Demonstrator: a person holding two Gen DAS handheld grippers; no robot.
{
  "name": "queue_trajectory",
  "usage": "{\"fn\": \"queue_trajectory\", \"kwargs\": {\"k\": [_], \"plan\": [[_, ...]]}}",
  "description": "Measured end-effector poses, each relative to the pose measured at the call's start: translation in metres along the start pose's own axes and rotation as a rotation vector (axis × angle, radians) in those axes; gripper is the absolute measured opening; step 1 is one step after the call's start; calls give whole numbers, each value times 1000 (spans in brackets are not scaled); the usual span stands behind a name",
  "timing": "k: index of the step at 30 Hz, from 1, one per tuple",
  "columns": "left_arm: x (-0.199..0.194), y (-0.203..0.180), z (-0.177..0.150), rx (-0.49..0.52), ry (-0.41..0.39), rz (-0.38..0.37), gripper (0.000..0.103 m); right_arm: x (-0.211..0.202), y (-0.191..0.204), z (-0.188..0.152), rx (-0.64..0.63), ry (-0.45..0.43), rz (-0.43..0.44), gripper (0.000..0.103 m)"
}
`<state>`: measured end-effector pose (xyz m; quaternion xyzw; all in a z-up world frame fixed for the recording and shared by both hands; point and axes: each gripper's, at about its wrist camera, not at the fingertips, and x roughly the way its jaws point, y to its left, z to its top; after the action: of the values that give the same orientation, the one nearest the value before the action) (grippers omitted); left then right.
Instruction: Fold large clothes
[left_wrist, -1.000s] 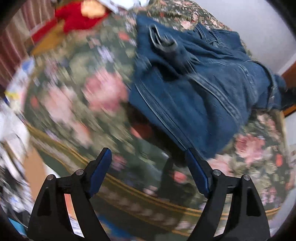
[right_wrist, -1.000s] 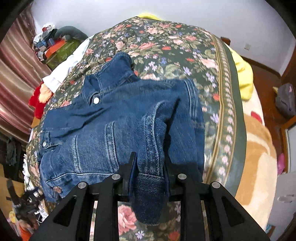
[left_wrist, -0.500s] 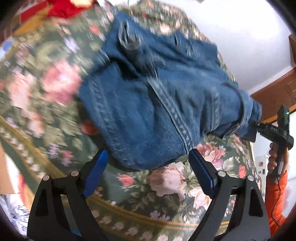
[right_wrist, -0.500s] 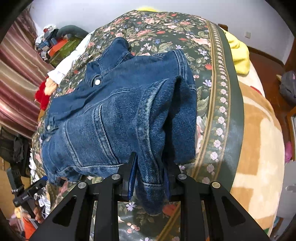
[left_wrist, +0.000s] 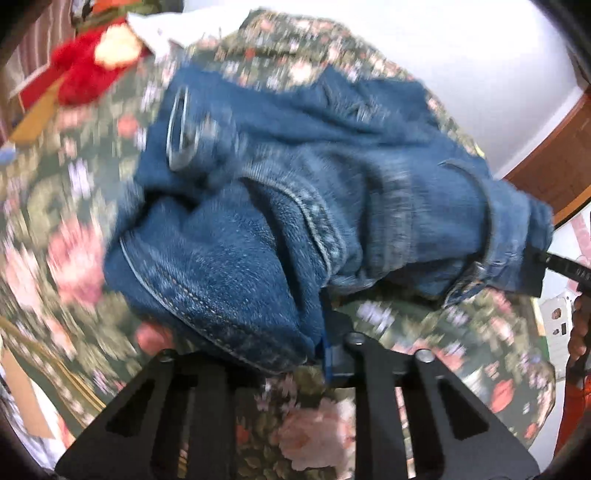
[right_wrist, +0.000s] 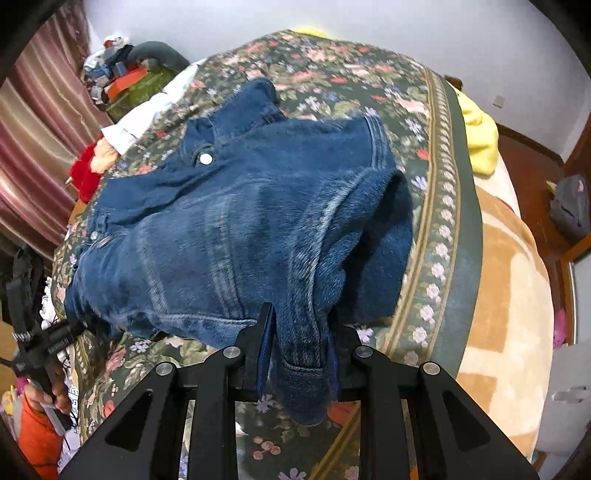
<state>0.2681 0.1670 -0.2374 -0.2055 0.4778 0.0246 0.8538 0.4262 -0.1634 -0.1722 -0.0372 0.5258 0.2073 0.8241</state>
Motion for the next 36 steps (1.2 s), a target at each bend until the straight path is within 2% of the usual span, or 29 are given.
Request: {"fn": "queue_trajectory", "kwargs": {"k": [1, 5, 7, 9, 12, 18, 22, 24, 26, 28, 31, 32, 33, 34, 35, 36], "plan": [[-6, -4, 8, 13, -23, -8, 12, -4, 3, 3, -13, -22, 4, 20], [-42, -15, 55, 101, -136, -19, 11, -20, 11, 28, -9, -126, 20, 20], [-44, -14, 78, 110, -143, -25, 11, -21, 18, 45, -8, -166, 24, 20], [-37, -6, 101, 118, -141, 9, 10, -18, 22, 63, -11, -197, 12, 20], [-18, 10, 131, 61, -106, -14, 10, -3, 23, 92, -5, -218, -15, 20], [29, 34, 175, -37, -51, -22, 10, 56, -1, 146, 55, -151, -69, 20], [68, 57, 190, -116, 7, -27, 10, 98, -26, 158, 115, -69, -51, 20], [83, 72, 190, -189, 41, -66, 12, 113, -41, 156, 166, -33, -8, 20], [92, 87, 187, -246, 54, -110, 13, 117, -57, 153, 218, -30, 76, 20], [93, 90, 186, -243, 54, -129, 13, 114, -67, 151, 251, -25, 143, 20], [86, 83, 186, -207, 58, -111, 13, 101, -82, 150, 301, -12, 204, 20], [82, 80, 186, -184, 55, -98, 13, 91, -85, 150, 309, -29, 185, 20], [77, 76, 186, -158, 51, -82, 13, 81, -86, 151, 304, -51, 120, 20], [75, 73, 188, -143, 49, -74, 13, 63, -90, 151, 282, -101, -15, 20], [70, 71, 189, -128, 50, -68, 13, 49, -94, 151, 267, -136, -74, 20], [65, 70, 189, -130, 53, -68, 13, 30, -101, 148, 270, -168, -88, 21]]}}
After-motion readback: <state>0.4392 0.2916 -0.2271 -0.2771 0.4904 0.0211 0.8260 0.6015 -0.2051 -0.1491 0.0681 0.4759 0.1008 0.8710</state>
